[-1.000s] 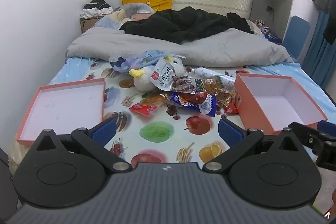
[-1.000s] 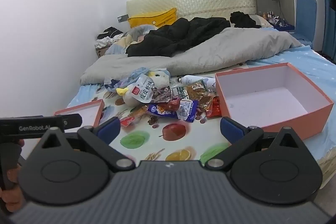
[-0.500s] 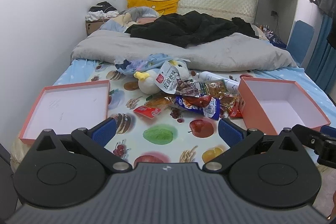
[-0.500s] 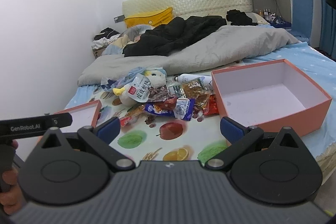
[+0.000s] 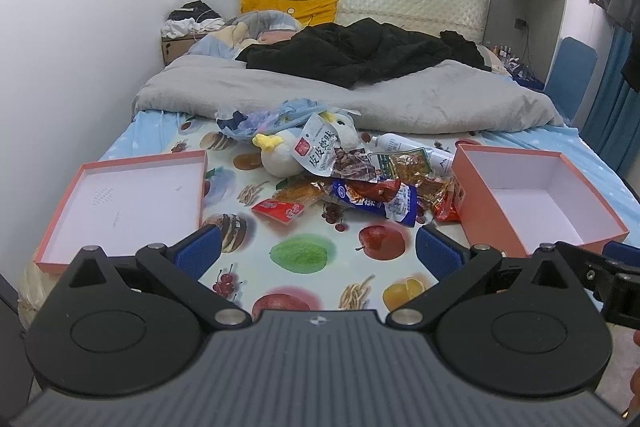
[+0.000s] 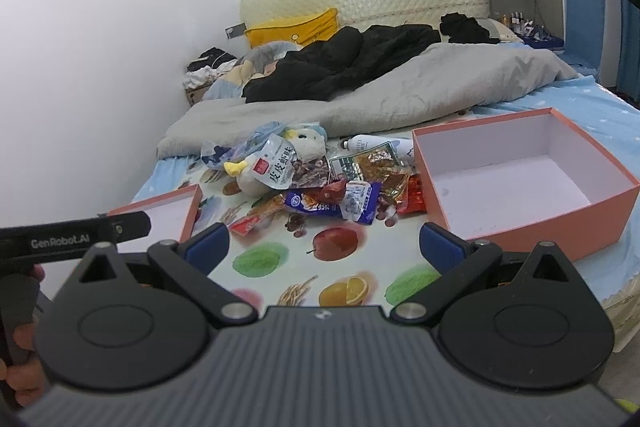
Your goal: Organize snacks
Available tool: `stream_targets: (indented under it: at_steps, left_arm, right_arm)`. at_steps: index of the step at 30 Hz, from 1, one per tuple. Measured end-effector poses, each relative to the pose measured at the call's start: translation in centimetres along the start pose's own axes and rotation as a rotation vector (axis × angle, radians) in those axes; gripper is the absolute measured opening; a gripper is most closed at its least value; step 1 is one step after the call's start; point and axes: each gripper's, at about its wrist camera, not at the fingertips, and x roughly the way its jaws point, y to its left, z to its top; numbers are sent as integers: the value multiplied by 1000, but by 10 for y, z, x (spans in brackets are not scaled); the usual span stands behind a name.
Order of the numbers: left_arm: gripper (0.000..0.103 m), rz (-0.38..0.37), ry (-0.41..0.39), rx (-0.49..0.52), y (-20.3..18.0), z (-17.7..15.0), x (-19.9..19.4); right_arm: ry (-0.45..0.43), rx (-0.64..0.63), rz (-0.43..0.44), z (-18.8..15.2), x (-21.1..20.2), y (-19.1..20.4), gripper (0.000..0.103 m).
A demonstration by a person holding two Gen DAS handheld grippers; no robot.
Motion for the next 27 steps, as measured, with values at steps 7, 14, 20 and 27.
stream_targets:
  at_steps: [7,14,20,27]
  left_arm:
    - [103,-7,7,9,-2,1,3]
    - [103,-16,6,12,-2,5,5]
    - [103,-14,10,10,-2,5,5]
    - [103,-15,11,10,-2,5,5]
  right_arm:
    - [-4,-4,-21,-1,0,3,103]
    - [-5,-9,-17,-1,-2,4,103]
    - [-7,-27,-43,-1,-1,7,103]
    - [-1,-29,-35,-1,0,10,103]
